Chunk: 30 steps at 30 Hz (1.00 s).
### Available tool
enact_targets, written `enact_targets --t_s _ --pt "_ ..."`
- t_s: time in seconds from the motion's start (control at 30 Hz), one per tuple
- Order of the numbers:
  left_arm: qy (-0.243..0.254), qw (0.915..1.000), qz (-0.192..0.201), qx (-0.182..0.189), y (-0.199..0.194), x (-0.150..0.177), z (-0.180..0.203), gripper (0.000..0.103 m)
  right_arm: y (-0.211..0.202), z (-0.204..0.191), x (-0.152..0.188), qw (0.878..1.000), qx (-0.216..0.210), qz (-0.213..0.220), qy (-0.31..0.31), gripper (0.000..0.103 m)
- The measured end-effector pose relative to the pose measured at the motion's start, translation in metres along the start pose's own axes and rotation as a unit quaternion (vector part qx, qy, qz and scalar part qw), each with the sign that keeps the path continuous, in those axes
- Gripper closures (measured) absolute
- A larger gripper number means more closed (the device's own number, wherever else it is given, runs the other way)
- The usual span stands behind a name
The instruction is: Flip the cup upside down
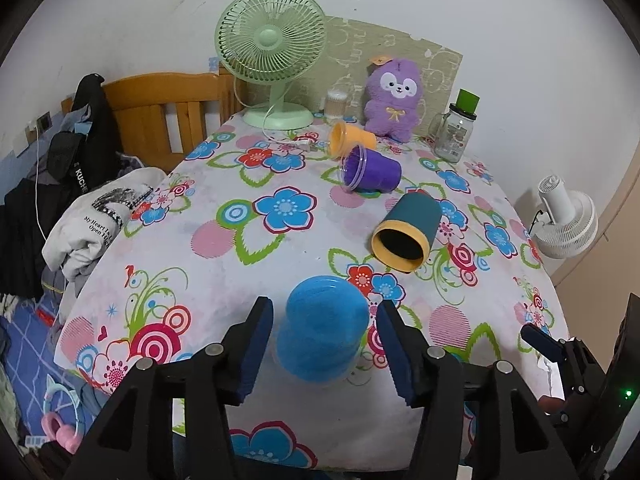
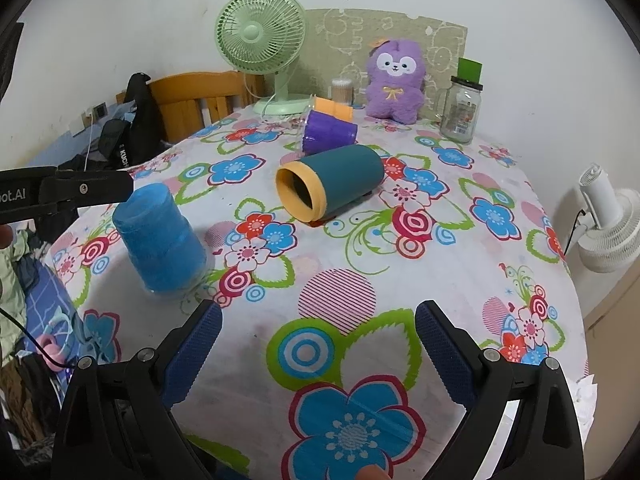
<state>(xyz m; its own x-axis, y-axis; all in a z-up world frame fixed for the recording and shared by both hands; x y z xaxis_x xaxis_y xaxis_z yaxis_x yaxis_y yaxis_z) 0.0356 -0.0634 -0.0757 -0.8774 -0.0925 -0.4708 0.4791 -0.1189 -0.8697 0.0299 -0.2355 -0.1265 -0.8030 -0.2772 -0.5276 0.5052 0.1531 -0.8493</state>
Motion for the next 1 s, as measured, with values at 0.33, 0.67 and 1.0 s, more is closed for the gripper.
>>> enact_targets --t_s 0.33,0.67,1.0 --pt "-0.006 1.0000 -0.003 0.006 0.000 0.000 -0.006 0.022 -0.002 -0.007 -0.010 1.000 0.008 -0.001 -0.007 0.005" --pt "-0.006 0.9999 0.005 0.007 -0.005 -0.004 -0.007 0.014 -0.020 -0.012 -0.035 1.000 0.019 0.025 -0.004 0.005" --pt "-0.017 0.9992 0.035 0.005 -0.025 -0.014 -0.020 0.013 -0.056 -0.020 -0.066 0.996 0.030 0.079 -0.010 0.005"
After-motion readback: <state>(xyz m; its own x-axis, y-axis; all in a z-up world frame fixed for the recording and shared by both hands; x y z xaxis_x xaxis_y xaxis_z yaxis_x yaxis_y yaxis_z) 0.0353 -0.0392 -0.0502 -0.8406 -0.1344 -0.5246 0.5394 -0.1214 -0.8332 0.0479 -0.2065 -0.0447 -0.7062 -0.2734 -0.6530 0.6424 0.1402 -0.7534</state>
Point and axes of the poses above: each gripper's, at about its wrist camera, not at the fingertips, and y roughly the way its jaws point, z to its right, x to its underside, the point moved 5 cm from there along y, roughly the way its jaws point, and after that the axes turned 14 degrees about -z, right-handed, at the moved point
